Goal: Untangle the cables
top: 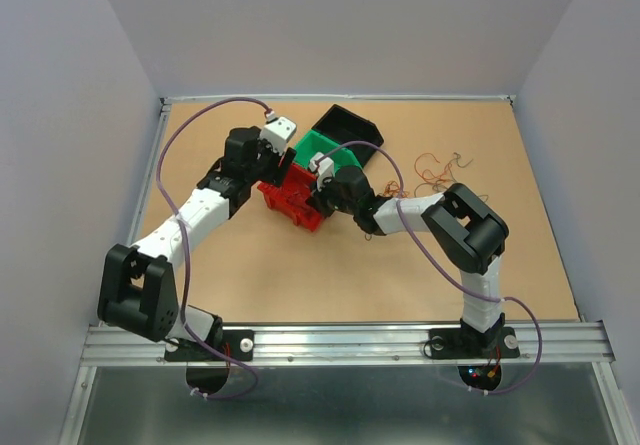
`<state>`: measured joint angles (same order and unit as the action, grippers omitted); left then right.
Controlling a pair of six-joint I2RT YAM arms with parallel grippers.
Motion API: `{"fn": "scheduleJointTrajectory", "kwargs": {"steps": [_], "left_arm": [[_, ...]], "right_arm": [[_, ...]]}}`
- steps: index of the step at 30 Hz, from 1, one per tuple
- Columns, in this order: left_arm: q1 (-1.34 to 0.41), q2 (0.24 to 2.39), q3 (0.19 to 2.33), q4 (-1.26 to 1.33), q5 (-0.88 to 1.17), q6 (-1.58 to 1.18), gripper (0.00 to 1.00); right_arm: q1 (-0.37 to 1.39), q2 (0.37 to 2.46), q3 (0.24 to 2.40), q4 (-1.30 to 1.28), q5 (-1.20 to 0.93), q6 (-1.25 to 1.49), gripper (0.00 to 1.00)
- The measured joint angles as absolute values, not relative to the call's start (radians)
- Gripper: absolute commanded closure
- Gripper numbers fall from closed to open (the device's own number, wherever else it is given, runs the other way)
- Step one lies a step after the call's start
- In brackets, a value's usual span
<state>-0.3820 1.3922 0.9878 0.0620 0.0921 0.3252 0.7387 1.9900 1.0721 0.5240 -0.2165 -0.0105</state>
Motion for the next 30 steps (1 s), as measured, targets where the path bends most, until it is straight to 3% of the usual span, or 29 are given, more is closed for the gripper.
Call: {"fn": "scheduleJointTrajectory", "kwargs": {"steps": [5, 8, 11, 12, 15, 30], "left_arm": [[-0.33, 1.462, 1.003, 0.057, 0.073, 0.304, 0.35], [-0.316, 1.526, 1.012, 0.049, 0.072, 0.3, 0.46], [-0.307, 1.557, 1.013, 0.038, 0.078, 0.299, 0.67], [-0.306, 1.563, 1.013, 0.037, 0.079, 0.298, 0.81], [-0.305, 1.571, 1.018, 0.035, 0.081, 0.297, 1.0], [-0.352, 1.597, 1.029, 0.031, 0.192, 0.37, 1.0]], "right_arm": [[0.739, 1.99, 1.073, 0.524, -0.217, -0.01, 0.99], [0.739, 1.99, 1.073, 0.524, -0.217, -0.01, 0.99], [0.739, 1.99, 1.073, 0.524, -0.217, -0.01, 1.0], [0.739, 1.99, 1.073, 0.524, -0.217, -0.01, 0.99], [0.739, 1.99, 1.073, 0.524, -0.217, -0.01, 0.99], [0.739, 2.097, 1.237, 0.464, -0.209, 0.035, 0.99]]}}
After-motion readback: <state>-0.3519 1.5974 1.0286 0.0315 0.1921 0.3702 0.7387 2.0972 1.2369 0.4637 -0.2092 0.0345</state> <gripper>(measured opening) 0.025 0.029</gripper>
